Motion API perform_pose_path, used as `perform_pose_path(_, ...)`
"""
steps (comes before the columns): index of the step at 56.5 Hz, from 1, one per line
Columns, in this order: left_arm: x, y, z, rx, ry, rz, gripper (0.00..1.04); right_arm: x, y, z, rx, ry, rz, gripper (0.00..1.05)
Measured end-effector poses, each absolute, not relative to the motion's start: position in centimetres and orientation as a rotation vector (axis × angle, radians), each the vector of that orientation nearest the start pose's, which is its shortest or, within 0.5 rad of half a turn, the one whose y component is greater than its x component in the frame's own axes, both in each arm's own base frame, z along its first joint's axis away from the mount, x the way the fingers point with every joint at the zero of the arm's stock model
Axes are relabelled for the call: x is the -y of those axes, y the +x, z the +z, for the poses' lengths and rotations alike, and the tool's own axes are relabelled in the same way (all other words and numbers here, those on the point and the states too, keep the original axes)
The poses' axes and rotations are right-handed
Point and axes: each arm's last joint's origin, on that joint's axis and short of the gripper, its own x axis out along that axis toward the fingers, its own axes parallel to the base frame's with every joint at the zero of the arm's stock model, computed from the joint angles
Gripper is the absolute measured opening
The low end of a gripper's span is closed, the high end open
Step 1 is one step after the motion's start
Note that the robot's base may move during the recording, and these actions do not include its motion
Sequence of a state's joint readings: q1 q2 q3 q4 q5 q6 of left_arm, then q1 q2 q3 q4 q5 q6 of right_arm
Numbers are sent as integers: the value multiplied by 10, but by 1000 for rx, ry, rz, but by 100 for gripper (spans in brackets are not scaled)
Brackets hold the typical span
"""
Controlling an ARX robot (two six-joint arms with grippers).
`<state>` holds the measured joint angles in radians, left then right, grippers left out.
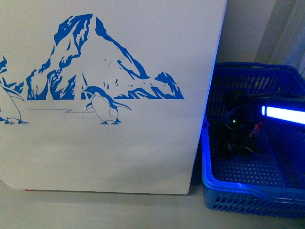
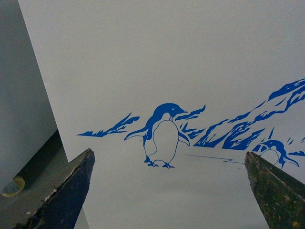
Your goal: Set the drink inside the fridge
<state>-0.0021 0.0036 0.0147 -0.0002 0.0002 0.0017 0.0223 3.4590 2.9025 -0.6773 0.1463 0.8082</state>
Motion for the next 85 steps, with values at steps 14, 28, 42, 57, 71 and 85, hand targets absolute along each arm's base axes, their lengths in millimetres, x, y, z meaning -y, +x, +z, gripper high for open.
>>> perform_pose_path(14, 0, 97, 168, 11, 2, -2, 97, -2, 543, -144, -1125, 552, -588, 44)
perform_pose_path(28, 0, 97, 168, 11, 2, -2, 97, 16, 555, -121, -993, 332, -523, 40)
perform_pose_path(42, 0, 97, 168, 11, 2, -2, 97, 24, 530, -57, -887, 59, -334, 39)
perform_pose_path(57, 0, 97, 168, 11, 2, -2, 97, 13, 471, 78, -785, -17, -201, 39)
perform_pose_path(71, 0, 97, 168, 11, 2, -2, 97, 16, 366, 293, -206, -59, -213, 39)
perform_pose_path(85, 0, 97, 168, 11, 2, -2, 97, 20, 272, 339, -92, -13, -144, 39)
